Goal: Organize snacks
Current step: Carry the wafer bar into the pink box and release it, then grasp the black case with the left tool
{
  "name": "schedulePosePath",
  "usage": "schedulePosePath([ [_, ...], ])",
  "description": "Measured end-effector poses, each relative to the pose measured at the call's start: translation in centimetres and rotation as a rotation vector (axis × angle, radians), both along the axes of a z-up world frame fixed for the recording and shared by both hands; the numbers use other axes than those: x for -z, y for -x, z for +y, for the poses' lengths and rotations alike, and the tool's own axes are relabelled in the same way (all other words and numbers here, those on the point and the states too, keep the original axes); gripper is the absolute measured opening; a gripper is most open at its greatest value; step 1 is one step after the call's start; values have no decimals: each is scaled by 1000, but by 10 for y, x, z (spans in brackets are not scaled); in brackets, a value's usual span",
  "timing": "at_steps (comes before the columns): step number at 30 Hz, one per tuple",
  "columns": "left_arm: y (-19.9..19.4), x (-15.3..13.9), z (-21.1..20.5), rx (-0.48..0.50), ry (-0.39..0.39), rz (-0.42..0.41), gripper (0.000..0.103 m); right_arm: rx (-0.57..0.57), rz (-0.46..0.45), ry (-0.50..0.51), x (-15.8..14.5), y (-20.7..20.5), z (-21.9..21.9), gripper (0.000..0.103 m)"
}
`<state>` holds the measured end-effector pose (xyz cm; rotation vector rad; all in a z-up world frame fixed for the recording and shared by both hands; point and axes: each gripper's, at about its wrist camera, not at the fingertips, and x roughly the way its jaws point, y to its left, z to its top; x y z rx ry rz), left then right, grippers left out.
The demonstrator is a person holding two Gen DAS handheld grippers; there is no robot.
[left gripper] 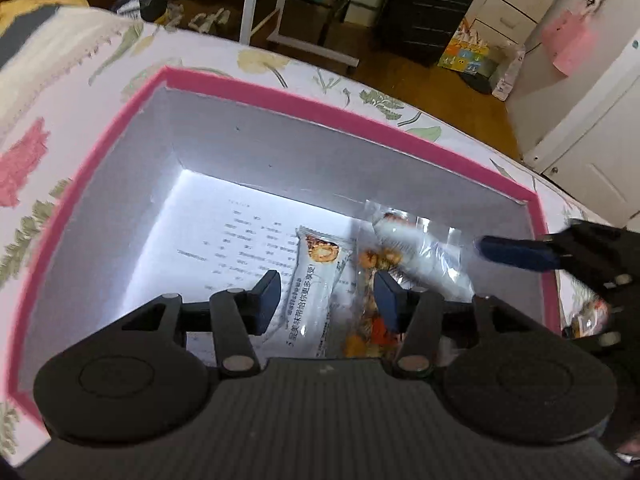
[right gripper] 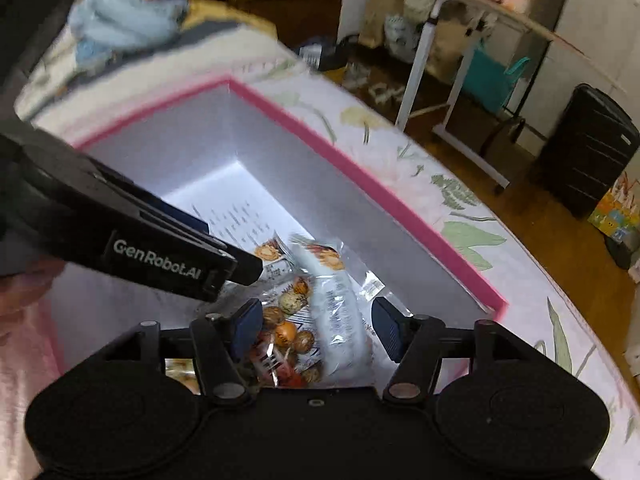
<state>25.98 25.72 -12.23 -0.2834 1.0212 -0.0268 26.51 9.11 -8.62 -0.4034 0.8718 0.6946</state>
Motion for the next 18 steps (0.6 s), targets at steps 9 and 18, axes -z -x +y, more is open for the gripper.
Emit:
schedulePosePath([
  [9,57,-54,-24,147,-94,-80,52,244,51,-210,-60,68,-102,67],
  [18,102,-102,-90,344,-26,-108,50,461,61,-262,-71,125,-199,67],
])
